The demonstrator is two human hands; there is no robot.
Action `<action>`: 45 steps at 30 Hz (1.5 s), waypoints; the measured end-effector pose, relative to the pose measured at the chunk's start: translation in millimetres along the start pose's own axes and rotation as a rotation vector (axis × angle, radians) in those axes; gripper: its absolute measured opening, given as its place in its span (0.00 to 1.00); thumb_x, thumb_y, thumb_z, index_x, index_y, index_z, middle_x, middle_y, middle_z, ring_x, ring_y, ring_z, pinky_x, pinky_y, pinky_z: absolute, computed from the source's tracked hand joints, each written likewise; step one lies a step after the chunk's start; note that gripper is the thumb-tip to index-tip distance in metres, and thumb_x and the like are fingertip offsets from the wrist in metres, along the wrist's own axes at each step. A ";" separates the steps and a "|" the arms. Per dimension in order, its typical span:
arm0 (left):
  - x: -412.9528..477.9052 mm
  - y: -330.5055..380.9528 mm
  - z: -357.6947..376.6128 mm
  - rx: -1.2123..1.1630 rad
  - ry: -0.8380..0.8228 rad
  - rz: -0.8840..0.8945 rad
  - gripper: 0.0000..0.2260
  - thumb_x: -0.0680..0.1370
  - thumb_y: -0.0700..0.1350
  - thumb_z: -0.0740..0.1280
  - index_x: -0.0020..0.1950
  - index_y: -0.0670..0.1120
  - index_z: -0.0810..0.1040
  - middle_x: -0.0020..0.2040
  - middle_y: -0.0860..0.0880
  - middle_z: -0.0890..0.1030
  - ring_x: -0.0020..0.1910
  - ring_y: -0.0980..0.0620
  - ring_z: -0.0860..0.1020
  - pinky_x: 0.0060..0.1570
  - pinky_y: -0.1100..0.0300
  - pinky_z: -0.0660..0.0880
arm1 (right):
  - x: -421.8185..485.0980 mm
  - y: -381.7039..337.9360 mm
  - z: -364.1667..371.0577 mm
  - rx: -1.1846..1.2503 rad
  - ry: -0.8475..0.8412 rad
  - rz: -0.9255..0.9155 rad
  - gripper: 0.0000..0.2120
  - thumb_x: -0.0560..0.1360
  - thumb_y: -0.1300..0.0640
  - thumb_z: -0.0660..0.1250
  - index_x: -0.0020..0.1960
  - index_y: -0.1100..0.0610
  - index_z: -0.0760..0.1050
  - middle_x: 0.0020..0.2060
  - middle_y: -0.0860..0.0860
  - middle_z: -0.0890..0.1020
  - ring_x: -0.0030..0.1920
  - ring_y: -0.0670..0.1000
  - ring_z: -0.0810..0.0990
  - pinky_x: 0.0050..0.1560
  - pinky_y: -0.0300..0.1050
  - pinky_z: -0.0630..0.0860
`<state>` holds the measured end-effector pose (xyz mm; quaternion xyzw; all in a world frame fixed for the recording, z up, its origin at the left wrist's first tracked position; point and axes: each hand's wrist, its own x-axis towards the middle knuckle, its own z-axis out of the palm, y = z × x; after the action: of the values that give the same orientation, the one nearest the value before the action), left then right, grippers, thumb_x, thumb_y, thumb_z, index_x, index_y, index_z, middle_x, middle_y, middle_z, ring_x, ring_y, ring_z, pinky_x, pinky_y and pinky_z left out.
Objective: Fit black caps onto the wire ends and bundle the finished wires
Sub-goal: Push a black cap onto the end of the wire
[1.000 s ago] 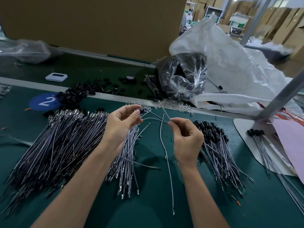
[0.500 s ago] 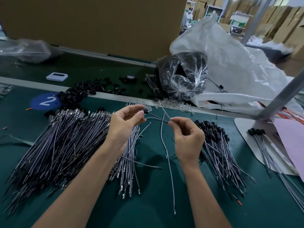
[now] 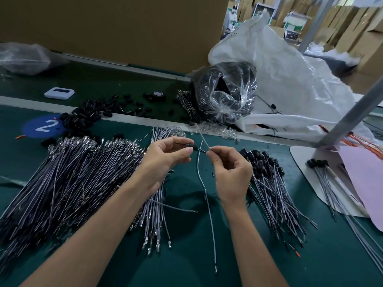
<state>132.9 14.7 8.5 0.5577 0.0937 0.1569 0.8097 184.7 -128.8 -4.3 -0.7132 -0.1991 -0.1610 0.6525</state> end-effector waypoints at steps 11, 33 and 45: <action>-9.6 6.9 4.9 -0.366 0.079 -0.035 0.07 0.70 0.41 0.69 0.45 0.44 0.86 0.43 0.47 0.84 0.39 0.54 0.82 0.44 0.61 0.81 | -10.0 -6.9 8.4 0.057 -0.123 -0.008 0.06 0.73 0.64 0.73 0.43 0.54 0.83 0.34 0.47 0.84 0.34 0.47 0.81 0.39 0.38 0.77; -7.1 7.9 -8.0 -0.387 0.235 0.101 0.08 0.80 0.32 0.60 0.50 0.40 0.79 0.45 0.44 0.85 0.47 0.48 0.83 0.49 0.60 0.80 | -6.5 -3.5 2.2 -0.174 -0.095 -0.164 0.06 0.71 0.65 0.75 0.42 0.54 0.83 0.36 0.46 0.83 0.36 0.46 0.79 0.38 0.35 0.74; -6.7 8.6 -8.2 -0.394 0.206 0.094 0.09 0.80 0.32 0.59 0.51 0.40 0.78 0.47 0.44 0.85 0.47 0.48 0.84 0.48 0.58 0.81 | -6.2 -1.4 1.3 -0.241 -0.099 -0.195 0.05 0.70 0.64 0.76 0.42 0.55 0.83 0.37 0.46 0.82 0.37 0.48 0.79 0.40 0.38 0.75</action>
<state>122.7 22.2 13.4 0.3737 0.1173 0.2659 0.8809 178.6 -127.9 -6.3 -0.7706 -0.2785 -0.2111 0.5329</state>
